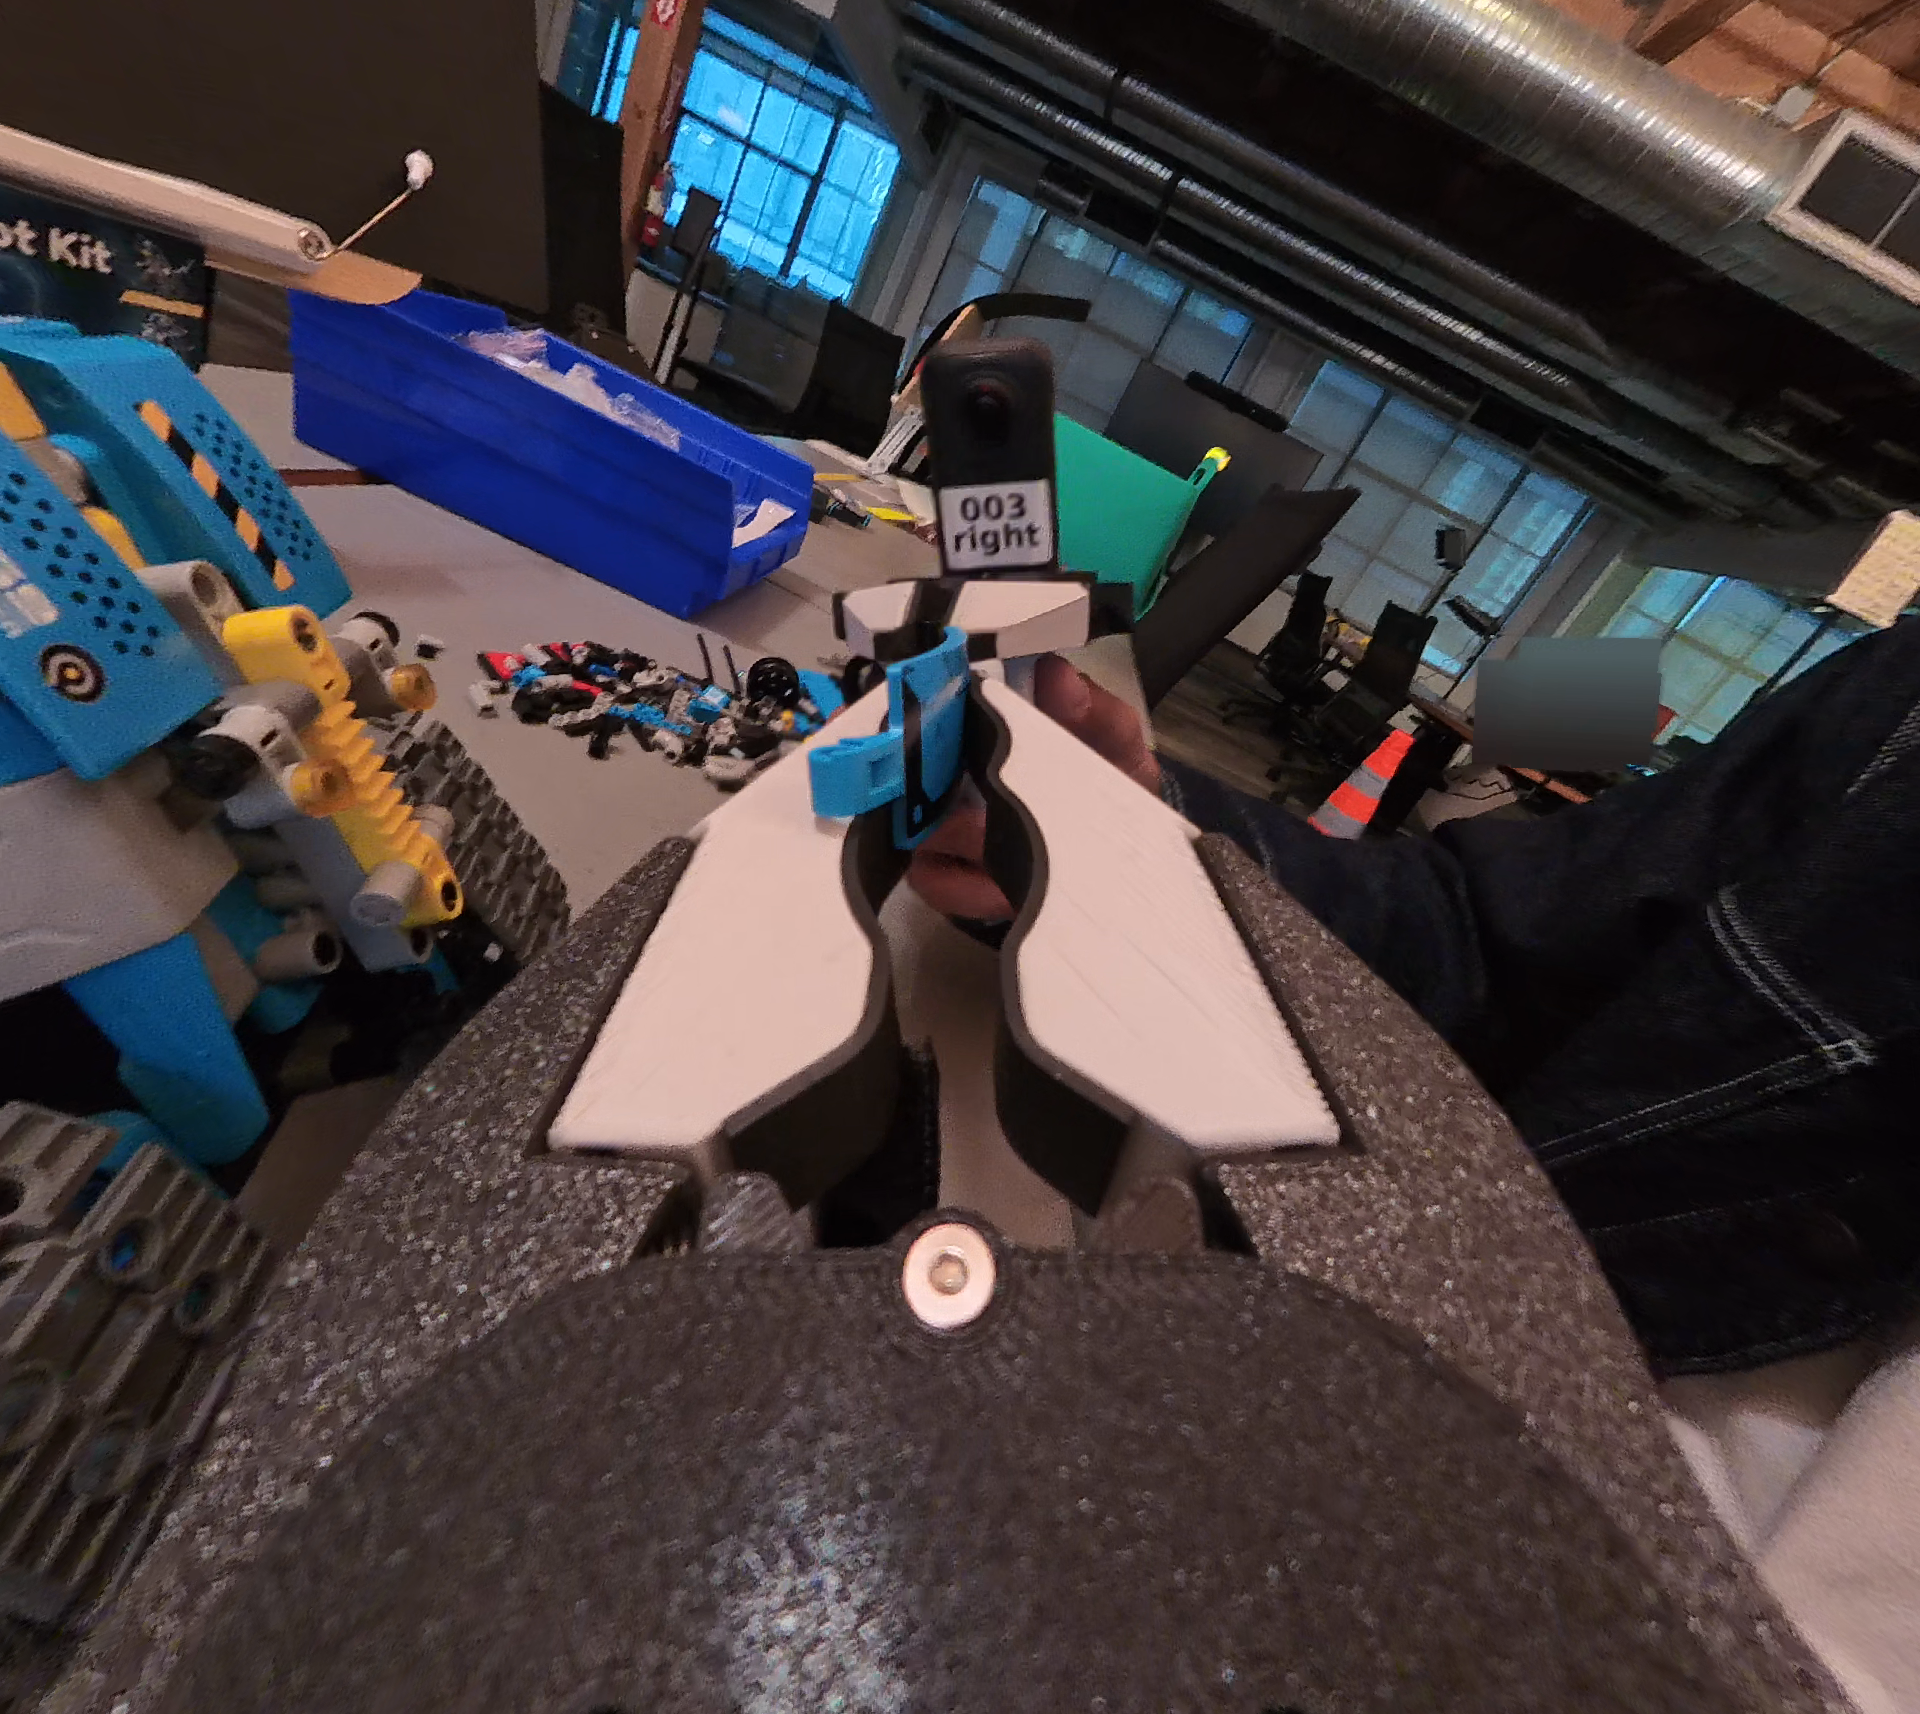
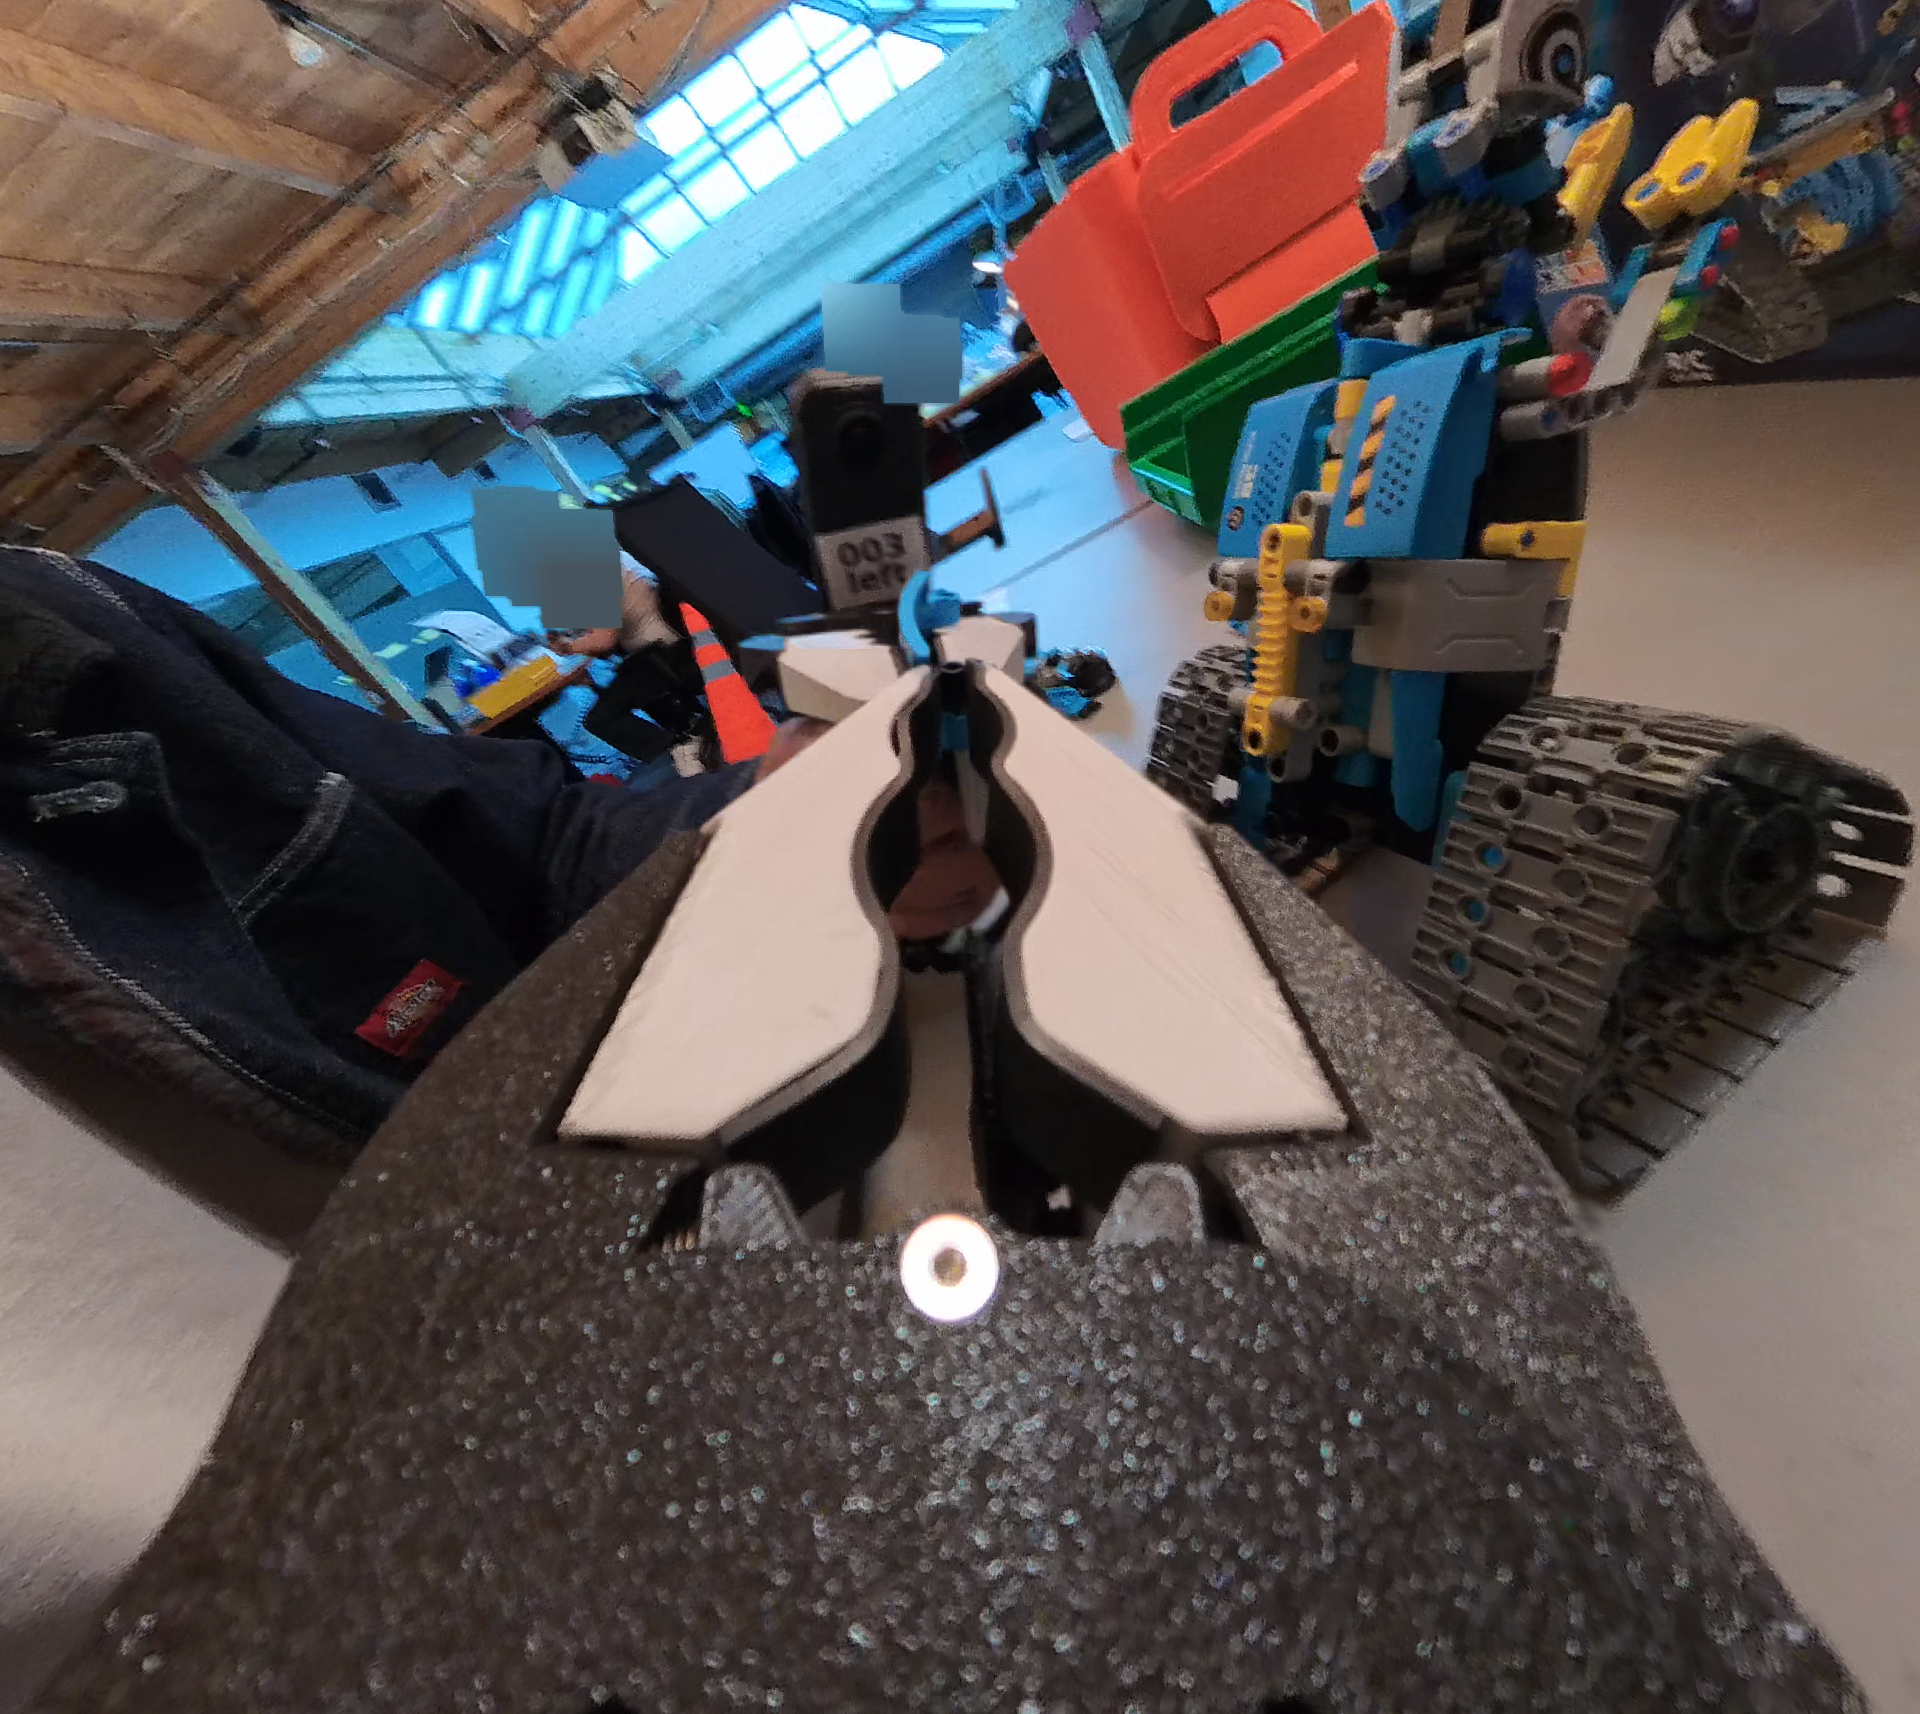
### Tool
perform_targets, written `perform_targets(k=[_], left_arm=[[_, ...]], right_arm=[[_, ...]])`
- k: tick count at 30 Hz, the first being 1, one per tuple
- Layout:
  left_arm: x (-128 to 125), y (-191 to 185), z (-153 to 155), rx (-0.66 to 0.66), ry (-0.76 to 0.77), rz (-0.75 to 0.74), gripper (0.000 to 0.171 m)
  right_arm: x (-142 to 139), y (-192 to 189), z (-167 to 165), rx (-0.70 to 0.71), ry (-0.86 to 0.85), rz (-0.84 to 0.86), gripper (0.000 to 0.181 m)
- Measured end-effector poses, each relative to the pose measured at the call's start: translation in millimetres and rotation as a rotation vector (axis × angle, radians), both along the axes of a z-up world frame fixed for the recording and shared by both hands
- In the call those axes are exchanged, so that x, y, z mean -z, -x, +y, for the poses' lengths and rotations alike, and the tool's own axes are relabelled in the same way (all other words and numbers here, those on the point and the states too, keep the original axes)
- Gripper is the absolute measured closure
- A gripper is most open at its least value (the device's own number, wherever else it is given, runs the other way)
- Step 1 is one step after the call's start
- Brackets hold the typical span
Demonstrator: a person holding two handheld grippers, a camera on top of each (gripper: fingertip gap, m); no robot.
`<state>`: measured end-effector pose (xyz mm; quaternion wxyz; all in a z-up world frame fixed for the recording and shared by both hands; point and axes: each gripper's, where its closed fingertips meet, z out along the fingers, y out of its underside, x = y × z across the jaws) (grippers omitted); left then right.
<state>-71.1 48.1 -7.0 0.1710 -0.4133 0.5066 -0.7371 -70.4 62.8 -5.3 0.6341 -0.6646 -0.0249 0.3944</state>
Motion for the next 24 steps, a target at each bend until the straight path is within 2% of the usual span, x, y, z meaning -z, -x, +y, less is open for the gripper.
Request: perform_targets(k=[2,5,6,7,8,9,11,13,14,15,17,18,21,24], left_arm=[[8.6,-3.0,2.5,-0.027,-0.027,0.039,0.167],[12.1,-6.2,4.5,-0.058,-0.059,0.051,0.168],[23.8,-6.3,0.3,-0.05,-0.12,0.09,0.169],[47.3,-5.0,-8.9,-0.031,-0.233,0.163,0.169],[61.7,-2.5,-19.1,-0.021,-0.306,0.195,0.169],[56.9,1.7,-29.1,0.003,-0.299,0.16,0.169],[38.6,5.5,-32.2,0.02,-0.254,0.083,0.169],[39.6,4.1,-28.0,0.024,-0.232,0.101,0.168],[43.4,4.6,-29.2,0.041,-0.231,0.12,0.168],[46.9,4.2,-29.1,0.039,-0.248,0.133,0.167],[49.0,2.8,-27.7,0.008,-0.316,0.12,0.167],[49.9,2.4,-28.2,0.003,-0.341,0.115,0.167],[60.6,-2.2,-27.5,-0.021,-0.397,0.151,0.166],[63.6,-7.1,-20.0,-0.089,-0.473,0.146,0.166]], right_arm=[[7.7,-3.8,3.4,0.039,0.028,-0.024,0.181],[8.3,-9.9,7.0,0.05,0.038,0.122,0.181],[-6.6,-24.1,4.2,0.1,-0.042,0.209,0.18],[-30.9,-58.8,-8.6,0.161,-0.16,0.364,0.181],[-41.1,-99.9,-22.8,0.256,-0.232,0.467,0.18],[-45.1,-126.1,-37.7,0.314,-0.27,0.501,0.18],[-48.5,-129.5,-53.8,0.293,-0.249,0.394,0.18],[-32.7,-145.4,-58.8,0.415,-0.117,0.159,0.18],[-15.7,-161.7,-62.6,0.484,0.008,0.043,0.18],[15.9,-182.4,-70.0,0.555,0.203,-0.08,0.179],[88.7,-239.6,-113.5,0.806,0.623,-0.34,0.179],[107.7,-251.2,-134.4,0.857,0.749,-0.393,0.179],[130.0,-253.5,-161.9,0.906,0.868,-0.427,0.179],[115.2,-259.5,-164.2,0.979,0.787,-0.471,0.17]])
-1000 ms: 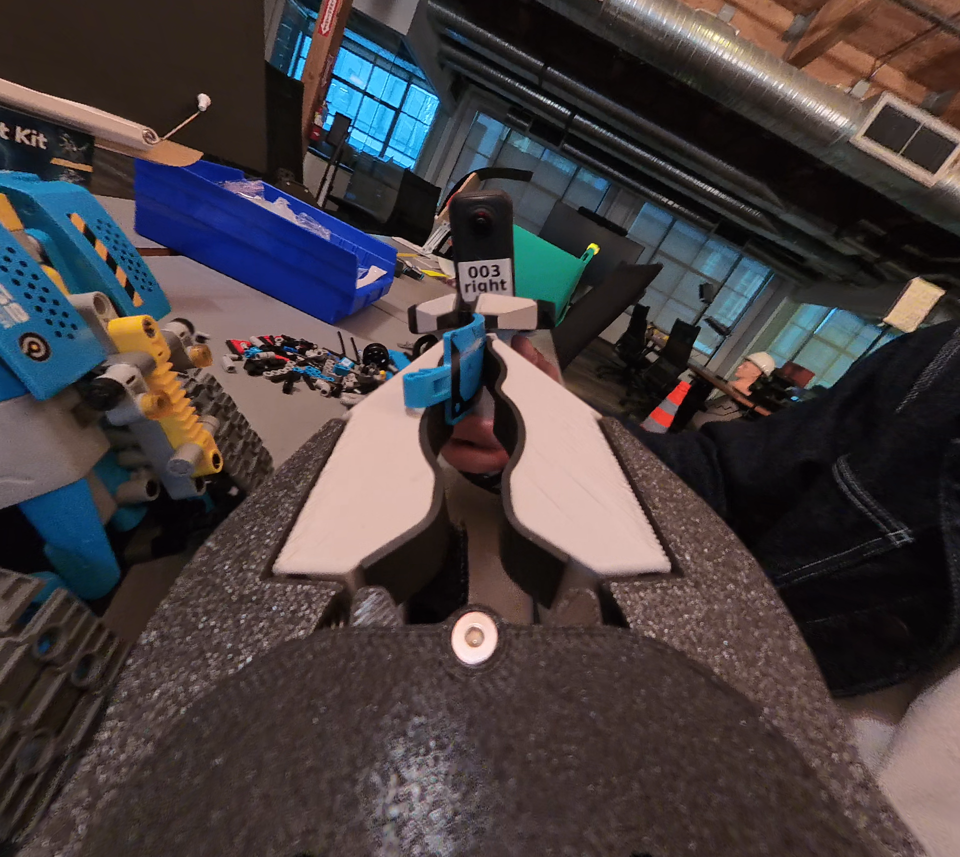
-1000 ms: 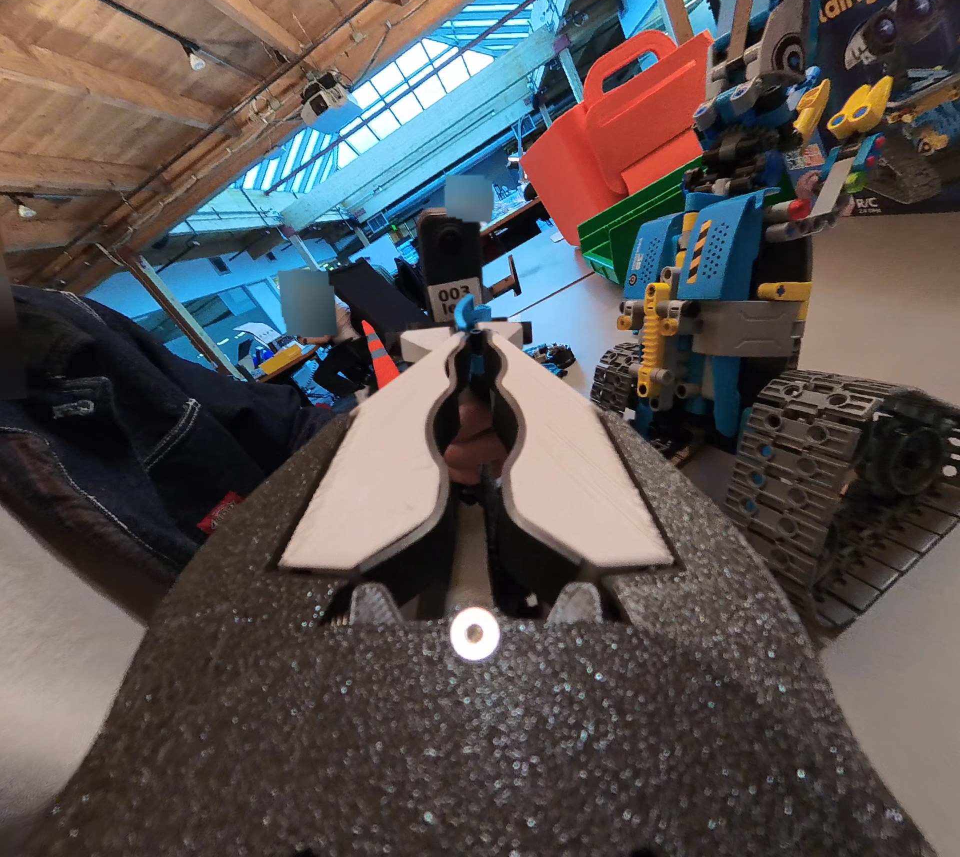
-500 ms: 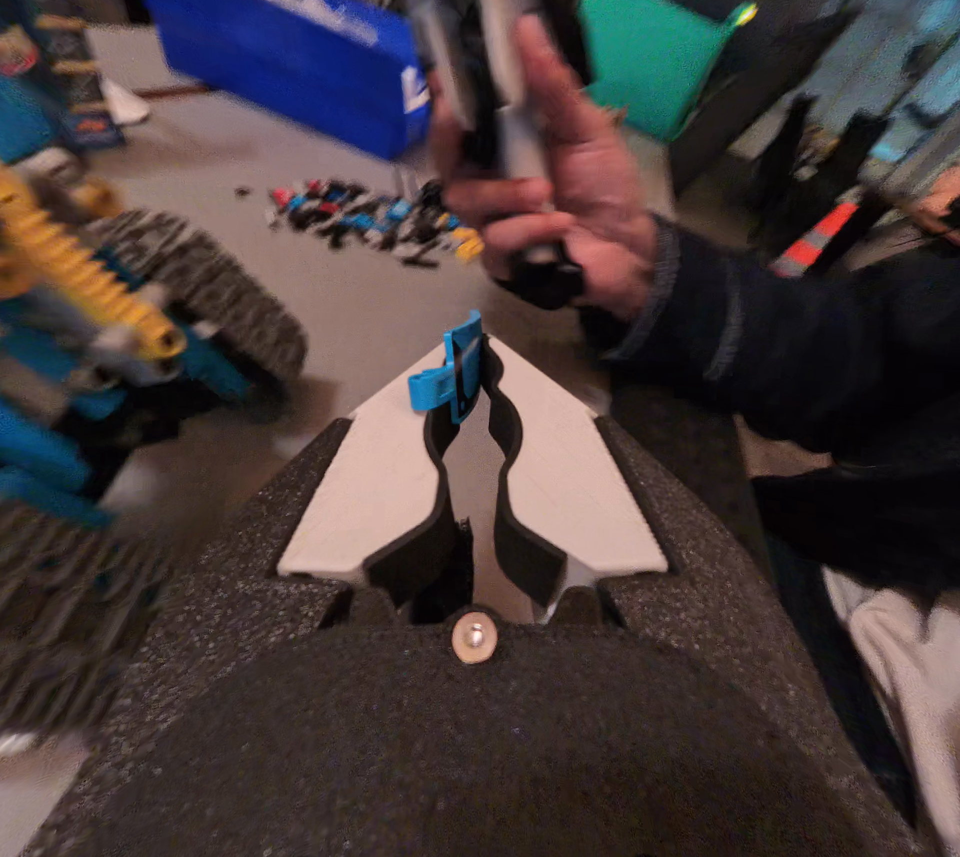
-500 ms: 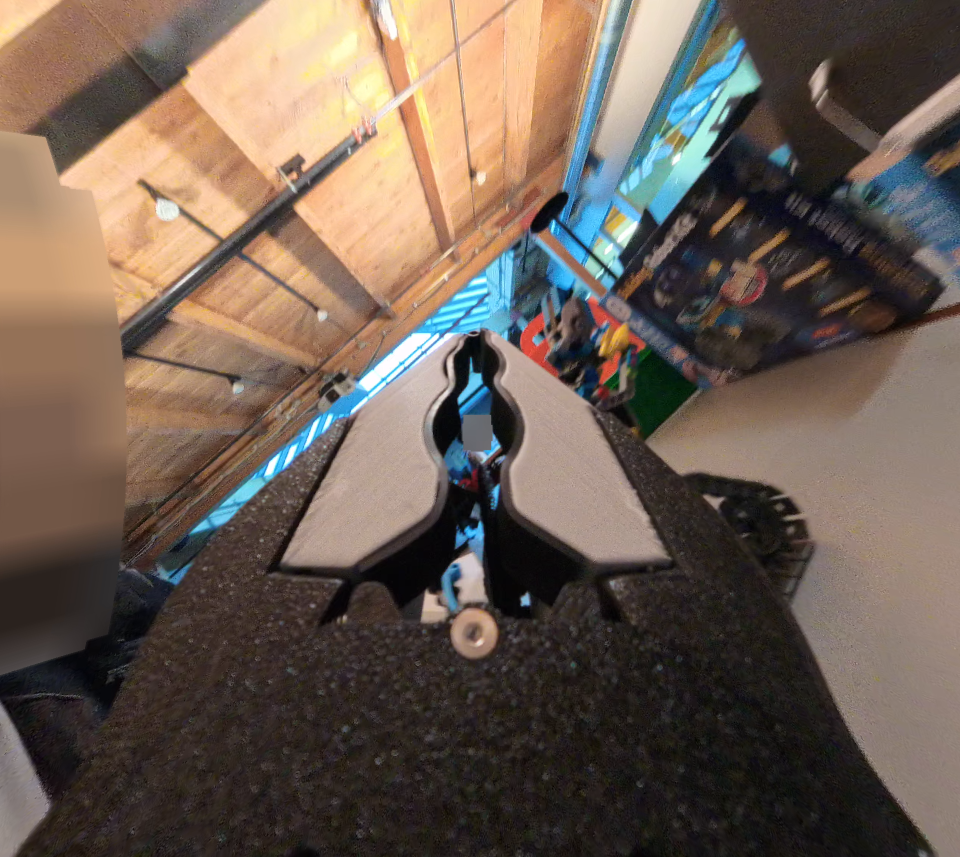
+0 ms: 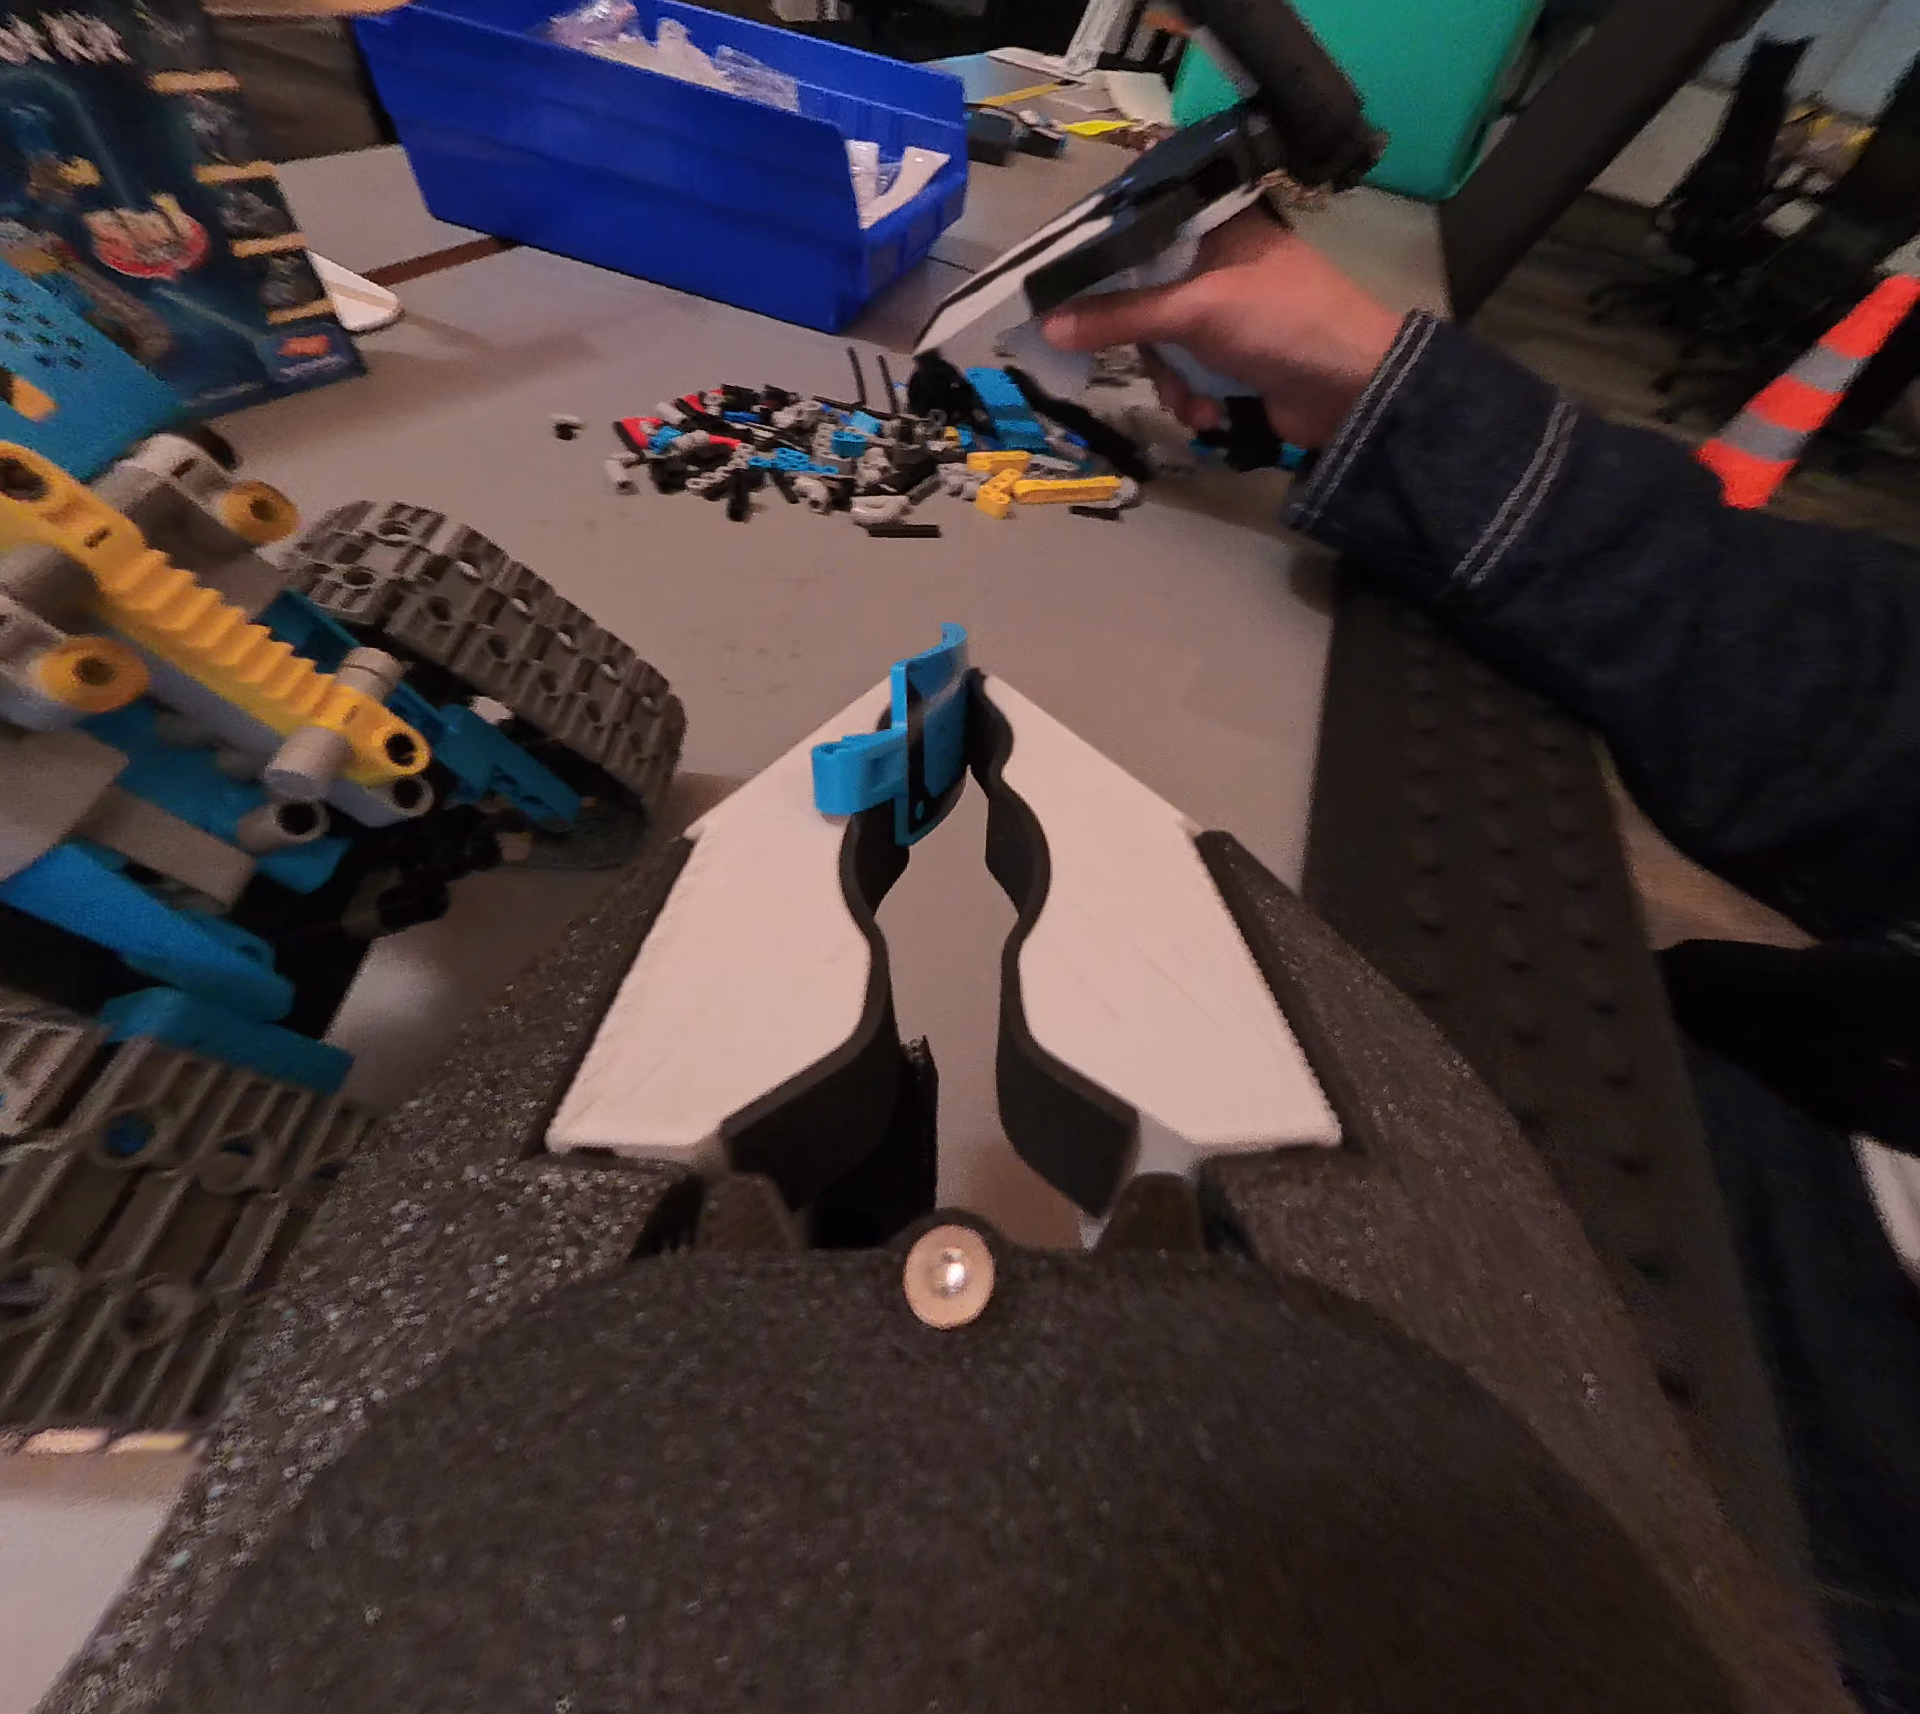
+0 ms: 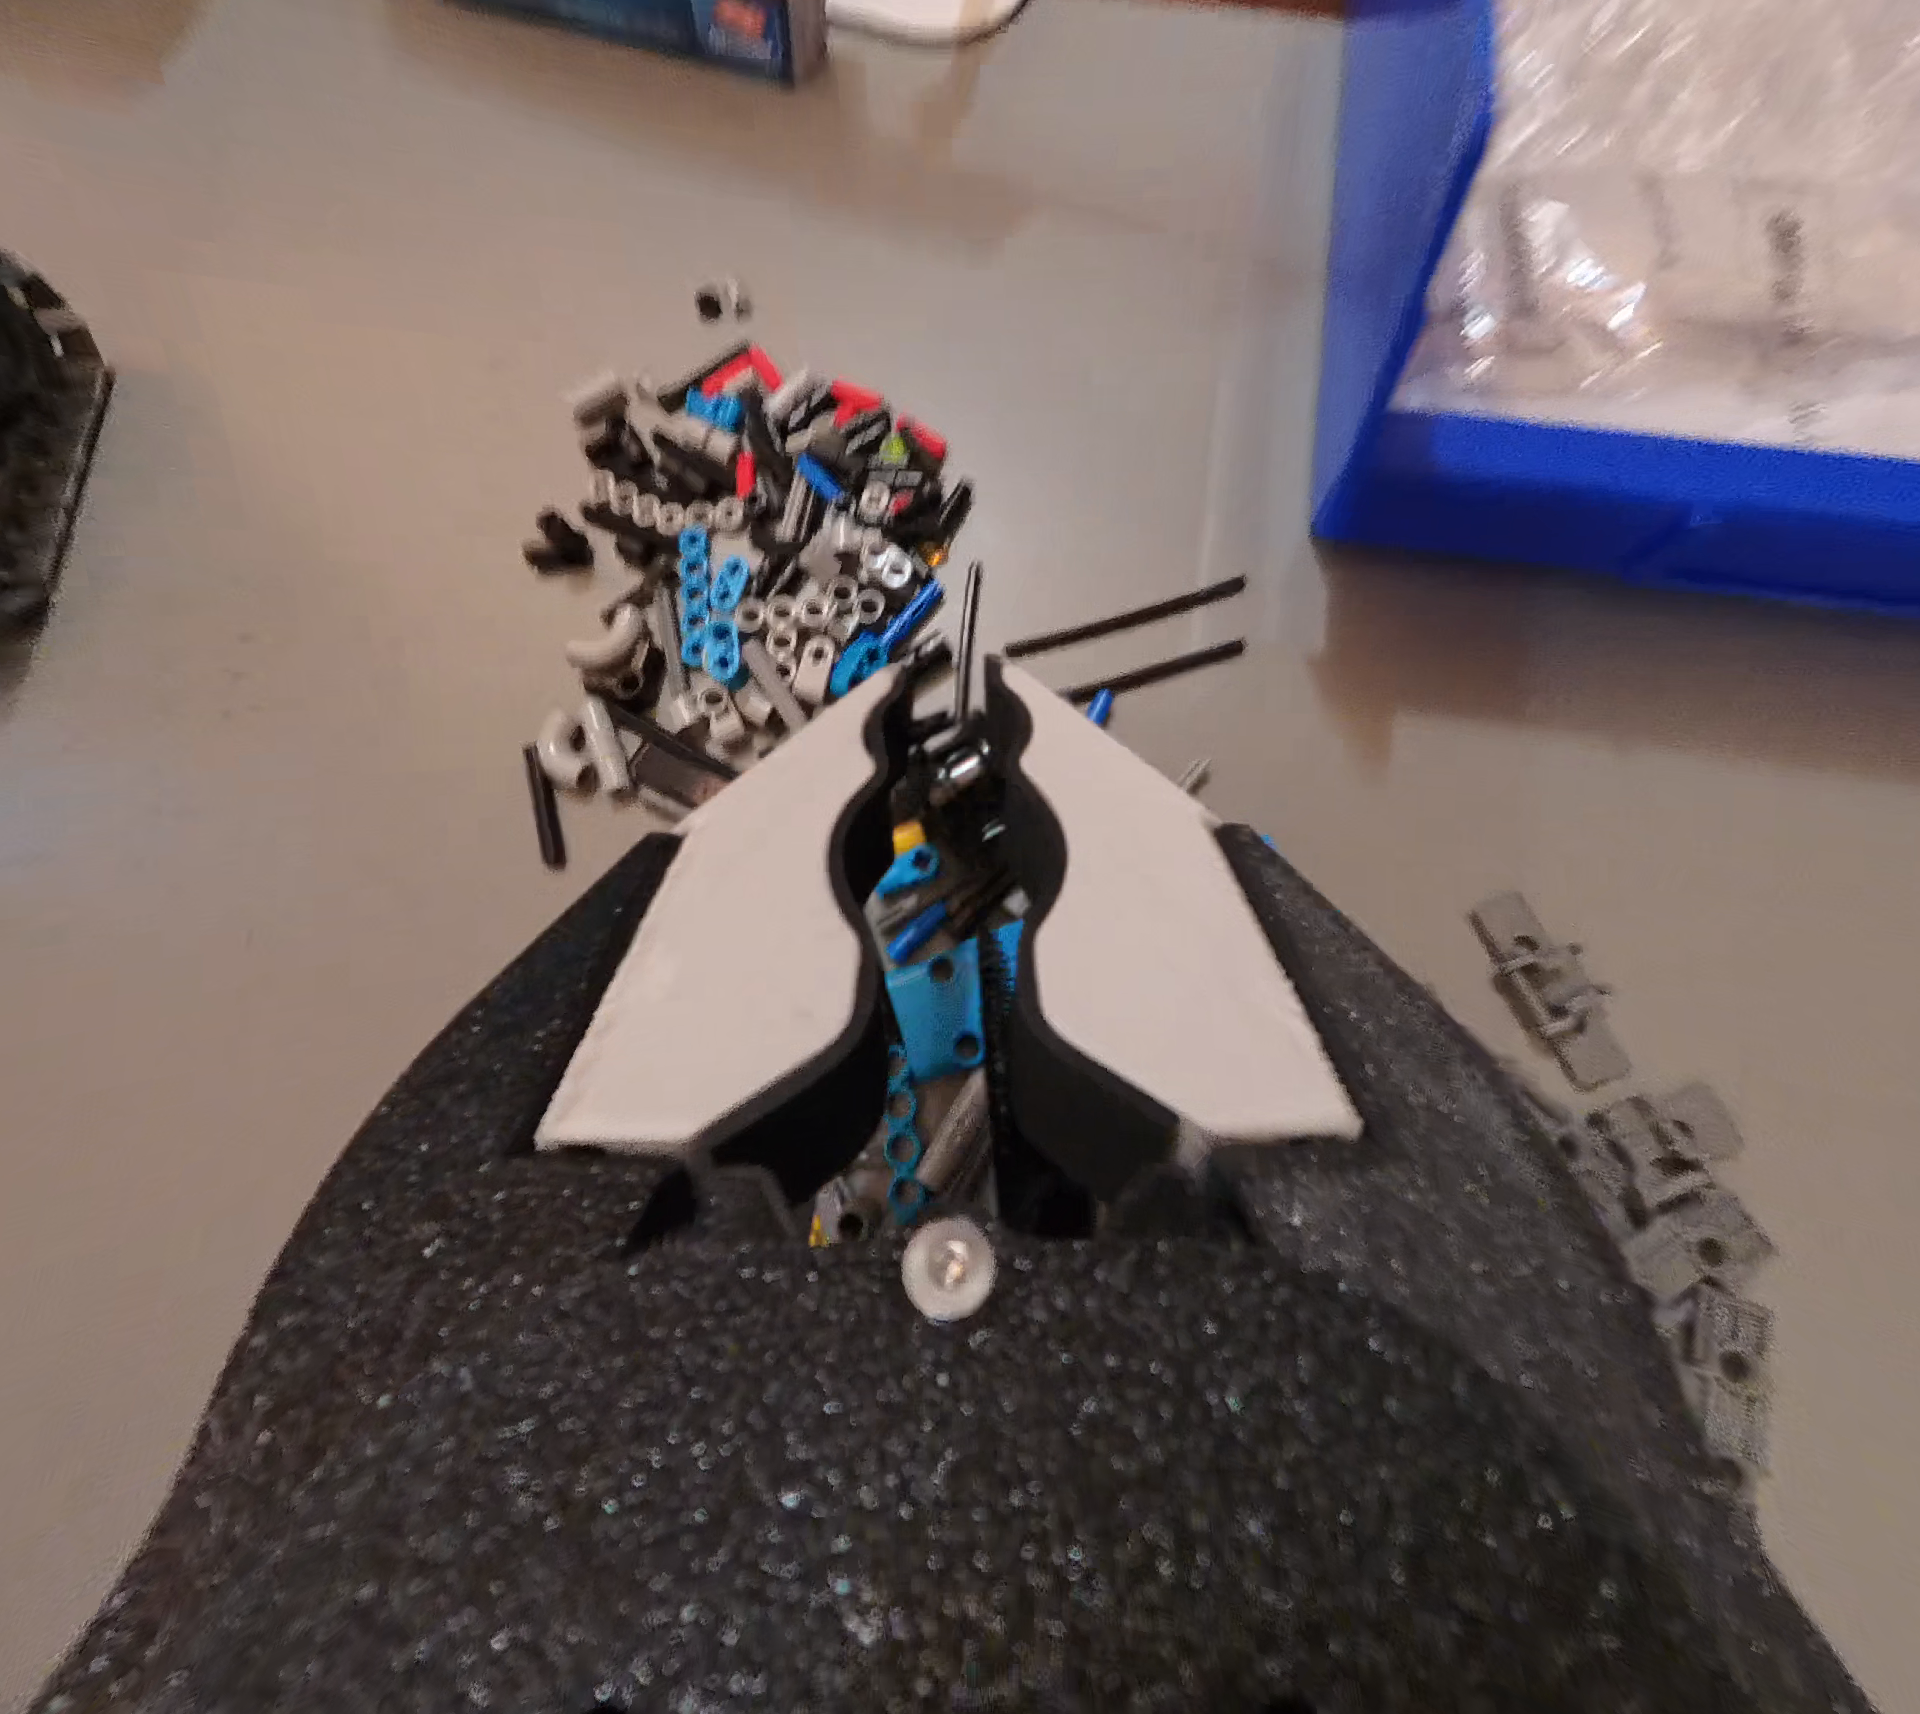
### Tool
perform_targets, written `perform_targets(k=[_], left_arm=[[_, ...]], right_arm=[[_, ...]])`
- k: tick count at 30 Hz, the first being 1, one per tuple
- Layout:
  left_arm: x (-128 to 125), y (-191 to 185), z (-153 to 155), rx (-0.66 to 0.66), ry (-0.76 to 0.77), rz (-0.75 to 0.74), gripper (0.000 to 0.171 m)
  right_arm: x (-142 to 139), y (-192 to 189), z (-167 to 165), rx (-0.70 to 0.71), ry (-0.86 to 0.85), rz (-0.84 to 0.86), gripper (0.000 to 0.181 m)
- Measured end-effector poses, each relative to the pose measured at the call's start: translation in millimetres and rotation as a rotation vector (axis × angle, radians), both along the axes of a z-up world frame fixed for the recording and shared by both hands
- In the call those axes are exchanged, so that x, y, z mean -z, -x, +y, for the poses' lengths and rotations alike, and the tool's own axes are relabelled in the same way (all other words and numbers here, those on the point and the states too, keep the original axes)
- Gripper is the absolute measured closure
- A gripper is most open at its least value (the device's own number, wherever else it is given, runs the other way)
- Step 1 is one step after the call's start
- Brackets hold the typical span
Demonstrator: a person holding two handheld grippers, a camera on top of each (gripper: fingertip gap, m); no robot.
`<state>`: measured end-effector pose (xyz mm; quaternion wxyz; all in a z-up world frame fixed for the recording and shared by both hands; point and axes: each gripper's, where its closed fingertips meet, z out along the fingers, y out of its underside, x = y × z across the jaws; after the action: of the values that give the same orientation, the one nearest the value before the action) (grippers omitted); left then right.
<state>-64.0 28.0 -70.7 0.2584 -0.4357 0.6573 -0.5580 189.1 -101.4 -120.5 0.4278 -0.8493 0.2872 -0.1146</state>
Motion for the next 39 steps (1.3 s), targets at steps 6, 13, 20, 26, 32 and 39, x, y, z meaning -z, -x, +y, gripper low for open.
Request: perform_targets(k=[6,13,20,26,32,39], left_arm=[[12.9,-3.5,2.0,-0.041,-0.173,0.0,0.165],[2.2,2.5,-5.8,0.034,-0.004,0.011,0.165],[7.8,7.9,-13.9,0.095,0.005,0.05,0.165],[7.1,8.1,-12.9,0.083,-0.004,0.043,0.157],[-13.1,8.0,0.8,0.041,0.085,-0.034,0.168],[-41.7,37.4,9.1,0.097,0.331,-0.094,0.171]], right_arm=[[-63.6,43.3,49.0,-0.231,-0.294,-0.16,0.159],[-69.0,272.3,134.8,-1.09,-0.43,0.232,0.151],[-68.0,285.6,147.5,-1.071,-0.447,0.214,0.179],[-72.2,272.0,141.1,-1.031,-0.486,0.305,0.18],[-84.6,268.3,137.9,-1.019,-0.586,0.416,0.179],[-100.6,285.8,133.8,-1.1,-0.658,0.427,0.18]])
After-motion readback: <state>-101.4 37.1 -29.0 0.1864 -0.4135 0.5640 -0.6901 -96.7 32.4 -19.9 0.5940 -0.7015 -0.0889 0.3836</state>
